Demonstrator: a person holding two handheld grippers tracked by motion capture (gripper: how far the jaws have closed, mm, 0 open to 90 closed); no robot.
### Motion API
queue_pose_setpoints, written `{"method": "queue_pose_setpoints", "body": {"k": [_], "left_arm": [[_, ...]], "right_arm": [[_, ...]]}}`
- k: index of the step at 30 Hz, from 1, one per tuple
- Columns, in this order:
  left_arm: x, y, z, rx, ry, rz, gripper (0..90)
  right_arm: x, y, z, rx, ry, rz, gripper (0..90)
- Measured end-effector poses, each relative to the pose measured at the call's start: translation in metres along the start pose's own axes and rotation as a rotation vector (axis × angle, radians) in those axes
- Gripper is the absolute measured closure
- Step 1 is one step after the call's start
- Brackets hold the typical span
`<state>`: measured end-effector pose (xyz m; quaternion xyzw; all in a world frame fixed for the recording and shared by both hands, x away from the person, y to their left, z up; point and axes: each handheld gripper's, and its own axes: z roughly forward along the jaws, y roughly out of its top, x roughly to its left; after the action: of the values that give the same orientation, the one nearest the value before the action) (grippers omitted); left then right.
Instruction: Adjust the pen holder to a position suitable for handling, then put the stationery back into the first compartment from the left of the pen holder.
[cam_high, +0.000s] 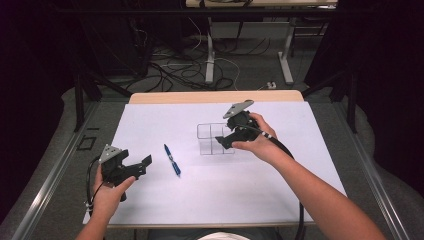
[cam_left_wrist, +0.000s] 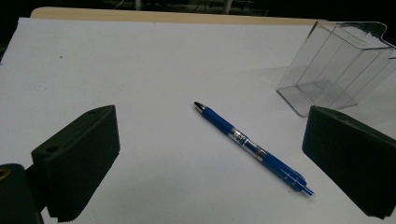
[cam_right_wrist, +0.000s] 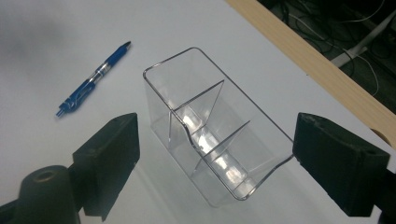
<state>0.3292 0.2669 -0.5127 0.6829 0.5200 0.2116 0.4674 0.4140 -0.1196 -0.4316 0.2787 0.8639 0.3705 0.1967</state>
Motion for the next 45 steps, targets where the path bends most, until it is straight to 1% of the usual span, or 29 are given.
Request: {"method": "queue_pose_setpoints", "body": {"k": [2,3,5,9,11,12,13,14,15,17,19,20,21,22,24,25,26,28,29,31,34,36,39,41,43,44,45], "left_arm": [[0.000,0.001,0.001,-0.003,0.002,-0.003,4.0],[-0.001,0.001,0.001,-0.003,0.000,-0.005,4.0],[-0.002,0.002,0.001,0.001,-0.002,-0.007,4.0],[-0.004,0.006,0.002,-0.008,-0.001,-0.007,4.0],[-0.005,0.008,0.003,-0.016,-0.003,-0.016,4.1],[-0.005,0.009,0.003,-0.020,-0.005,-0.024,4.4],[-0.005,0.010,0.003,-0.017,-0.006,-0.019,4.5],[-0.006,0.011,0.004,-0.018,-0.007,-0.026,4.6],[-0.006,0.012,0.004,-0.016,-0.009,-0.024,4.8],[-0.006,0.013,0.004,-0.018,-0.006,-0.034,5.5],[-0.006,0.015,0.005,-0.016,-0.005,-0.049,6.3],[-0.005,0.016,0.006,-0.016,-0.006,-0.054,7.2],[-0.005,0.017,0.005,-0.011,-0.004,-0.059,8.3],[-0.005,0.018,0.006,-0.010,-0.005,-0.063,9.8],[-0.005,0.020,0.006,-0.004,0.001,-0.055,13.6],[-0.005,0.021,0.007,0.002,0.003,-0.049,15.7],[-0.006,0.021,0.008,-0.001,0.003,-0.048,15.8],[-0.006,0.022,0.009,0.008,0.002,-0.049,16.0],[-0.007,0.023,0.010,0.013,0.001,-0.052,16.2],[-0.007,0.025,0.012,0.022,0.002,-0.057,17.3],[-0.008,0.028,0.014,0.029,0.004,-0.057,20.6],[-0.009,0.030,0.016,0.037,0.003,-0.069,23.0],[-0.011,0.035,0.021,0.037,0.003,-0.091,23.0],[-0.012,0.038,0.023,0.044,-0.006,-0.129,24.5],[-0.013,0.041,0.024,0.054,-0.002,-0.147,27.0],[-0.013,0.042,0.026,0.054,-0.005,-0.153,27.2],[-0.013,0.043,0.026,0.067,-0.011,-0.163,27.5]], "right_arm": [[-0.001,-0.006,-0.004,-0.022,-0.026,0.038,2.1],[-0.003,-0.009,-0.006,-0.030,-0.037,0.051,0.0],[-0.005,-0.015,-0.010,-0.046,-0.067,0.084,0.0],[-0.013,-0.031,-0.019,-0.081,-0.136,0.182,0.0],[-0.019,-0.039,-0.023,-0.095,-0.167,0.232,0.0],[-0.022,-0.044,-0.024,-0.094,-0.184,0.254,0.0],[-0.024,-0.048,-0.026,-0.089,-0.197,0.274,0.0],[-0.027,-0.053,-0.027,-0.088,-0.203,0.288,0.0],[-0.029,-0.057,-0.028,-0.089,-0.208,0.312,0.0],[-0.033,-0.065,-0.030,-0.093,-0.212,0.351,0.0],[-0.037,-0.075,-0.034,-0.107,-0.223,0.404,0.0],[-0.038,-0.078,-0.035,-0.114,-0.230,0.416,0.0],[-0.039,-0.083,-0.038,-0.121,-0.239,0.443,0.0],[-0.041,-0.087,-0.040,-0.131,-0.252,0.455,0.0],[-0.043,-0.094,-0.044,-0.135,-0.263,0.483,0.0],[-0.043,-0.098,-0.046,-0.137,-0.271,0.490,0.0],[-0.044,-0.101,-0.048,-0.145,-0.281,0.491,0.0],[-0.045,-0.105,-0.049,-0.152,-0.290,0.499,0.0],[-0.046,-0.107,-0.050,-0.152,-0.299,0.488,0.0],[-0.047,-0.109,-0.051,-0.147,-0.305,0.486,0.0],[-0.047,-0.113,-0.050,-0.146,-0.323,0.468,0.0],[-0.047,-0.116,-0.050,-0.147,-0.332,0.460,0.0],[-0.046,-0.119,-0.050,-0.148,-0.334,0.471,0.0],[-0.045,-0.122,-0.051,-0.160,-0.337,0.482,0.0],[-0.044,-0.123,-0.051,-0.164,-0.340,0.477,0.0],[-0.043,-0.124,-0.052,-0.167,-0.343,0.479,0.0],[-0.043,-0.124,-0.052,-0.177,-0.340,0.481,0.0]]}}
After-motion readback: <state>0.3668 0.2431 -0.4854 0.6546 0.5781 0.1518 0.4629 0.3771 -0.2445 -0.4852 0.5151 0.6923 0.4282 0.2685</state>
